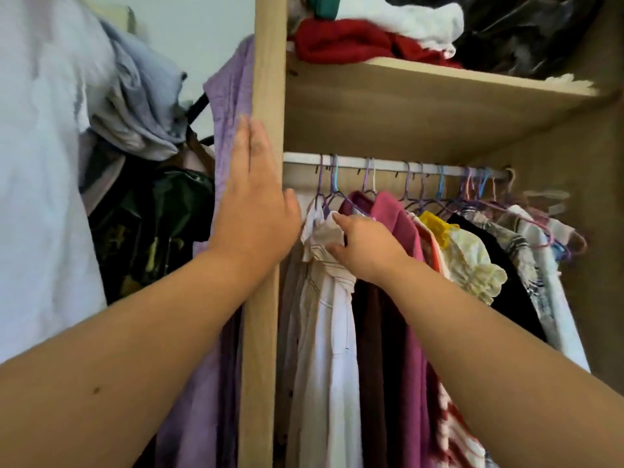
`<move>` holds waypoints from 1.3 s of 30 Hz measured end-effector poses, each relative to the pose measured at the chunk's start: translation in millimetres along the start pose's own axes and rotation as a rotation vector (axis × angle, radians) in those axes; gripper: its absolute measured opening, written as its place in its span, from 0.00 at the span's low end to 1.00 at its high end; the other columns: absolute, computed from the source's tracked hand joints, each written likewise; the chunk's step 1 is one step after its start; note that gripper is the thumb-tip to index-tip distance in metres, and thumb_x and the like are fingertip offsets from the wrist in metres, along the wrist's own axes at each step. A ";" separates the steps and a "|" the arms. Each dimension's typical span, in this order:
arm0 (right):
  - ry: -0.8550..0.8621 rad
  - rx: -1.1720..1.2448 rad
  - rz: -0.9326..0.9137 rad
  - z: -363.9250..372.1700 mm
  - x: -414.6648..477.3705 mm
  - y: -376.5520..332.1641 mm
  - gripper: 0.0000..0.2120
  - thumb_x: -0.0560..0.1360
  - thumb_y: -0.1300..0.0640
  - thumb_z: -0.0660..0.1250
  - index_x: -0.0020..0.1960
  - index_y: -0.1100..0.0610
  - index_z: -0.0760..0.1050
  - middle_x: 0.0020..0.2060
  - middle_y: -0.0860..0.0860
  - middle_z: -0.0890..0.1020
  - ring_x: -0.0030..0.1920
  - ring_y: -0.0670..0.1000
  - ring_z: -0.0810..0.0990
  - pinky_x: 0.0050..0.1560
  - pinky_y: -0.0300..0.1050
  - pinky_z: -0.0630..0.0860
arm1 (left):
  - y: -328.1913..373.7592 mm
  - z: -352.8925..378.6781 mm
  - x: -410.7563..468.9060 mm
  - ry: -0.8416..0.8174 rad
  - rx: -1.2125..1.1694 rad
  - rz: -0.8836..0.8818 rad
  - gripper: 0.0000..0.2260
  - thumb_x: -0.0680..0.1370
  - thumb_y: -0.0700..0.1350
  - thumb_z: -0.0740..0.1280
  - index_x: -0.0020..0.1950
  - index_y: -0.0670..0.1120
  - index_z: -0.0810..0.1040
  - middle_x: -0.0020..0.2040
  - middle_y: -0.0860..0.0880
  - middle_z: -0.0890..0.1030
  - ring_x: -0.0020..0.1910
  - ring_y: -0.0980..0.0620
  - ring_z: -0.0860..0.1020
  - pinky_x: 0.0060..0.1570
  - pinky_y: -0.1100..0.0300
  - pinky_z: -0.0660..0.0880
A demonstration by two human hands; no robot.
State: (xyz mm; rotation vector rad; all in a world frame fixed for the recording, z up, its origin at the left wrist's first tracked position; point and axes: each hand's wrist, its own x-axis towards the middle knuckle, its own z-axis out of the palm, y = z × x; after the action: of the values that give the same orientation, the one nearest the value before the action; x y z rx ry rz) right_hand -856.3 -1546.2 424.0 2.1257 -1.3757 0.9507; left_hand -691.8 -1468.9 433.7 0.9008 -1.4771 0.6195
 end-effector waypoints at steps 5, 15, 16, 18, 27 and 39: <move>0.015 0.076 0.098 21.6 50.0 6.5 0.15 0.76 0.49 0.63 0.56 0.60 0.72 0.53 0.60 0.79 0.56 0.61 0.75 0.48 0.48 0.70 | -0.2 5.7 -1.1 0.135 0.005 0.015 0.29 0.76 0.36 0.64 0.74 0.35 0.57 0.74 0.37 0.60 0.74 0.41 0.59 0.70 0.56 0.54; -0.194 -0.252 0.161 33.9 116.4 -0.5 0.15 0.75 0.65 0.59 0.61 0.64 0.74 0.60 0.60 0.77 0.59 0.59 0.76 0.57 0.51 0.74 | -5.6 8.7 0.0 0.207 0.091 -0.042 0.37 0.72 0.43 0.67 0.77 0.40 0.53 0.73 0.42 0.65 0.69 0.53 0.60 0.58 0.84 0.43; -0.199 -0.241 0.179 33.5 118.8 -0.4 0.16 0.75 0.65 0.60 0.62 0.64 0.73 0.61 0.60 0.76 0.60 0.60 0.76 0.57 0.52 0.74 | -6.1 9.0 0.3 0.204 0.095 -0.042 0.37 0.72 0.43 0.67 0.77 0.40 0.53 0.74 0.43 0.64 0.70 0.52 0.61 0.59 0.83 0.44; -0.192 -0.167 0.227 32.3 120.2 0.8 0.17 0.76 0.66 0.61 0.64 0.64 0.71 0.63 0.60 0.75 0.62 0.60 0.75 0.58 0.52 0.73 | -6.4 9.2 0.9 0.195 0.101 -0.037 0.37 0.72 0.43 0.67 0.77 0.40 0.54 0.74 0.43 0.64 0.71 0.50 0.62 0.60 0.82 0.44; 0.215 0.116 0.206 9.9 104.8 7.7 0.14 0.71 0.72 0.56 0.54 0.63 0.71 0.49 0.63 0.80 0.52 0.64 0.78 0.43 0.48 0.70 | -3.1 6.2 -0.5 0.152 0.096 -0.048 0.35 0.73 0.41 0.68 0.76 0.38 0.54 0.73 0.41 0.65 0.71 0.47 0.64 0.63 0.76 0.50; 0.399 0.110 0.037 -61.6 -0.3 54.3 0.17 0.75 0.63 0.61 0.63 0.57 0.74 0.44 0.60 0.82 0.45 0.62 0.79 0.44 0.48 0.72 | 6.2 0.7 -4.2 0.065 0.154 -0.087 0.33 0.77 0.41 0.62 0.77 0.39 0.49 0.76 0.41 0.57 0.75 0.48 0.56 0.68 0.66 0.50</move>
State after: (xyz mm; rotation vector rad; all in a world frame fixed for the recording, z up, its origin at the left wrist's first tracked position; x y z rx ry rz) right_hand -925.1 -1527.0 464.6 1.8546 -1.1861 1.4035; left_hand -697.5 -1465.3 430.3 1.0487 -1.3386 0.6990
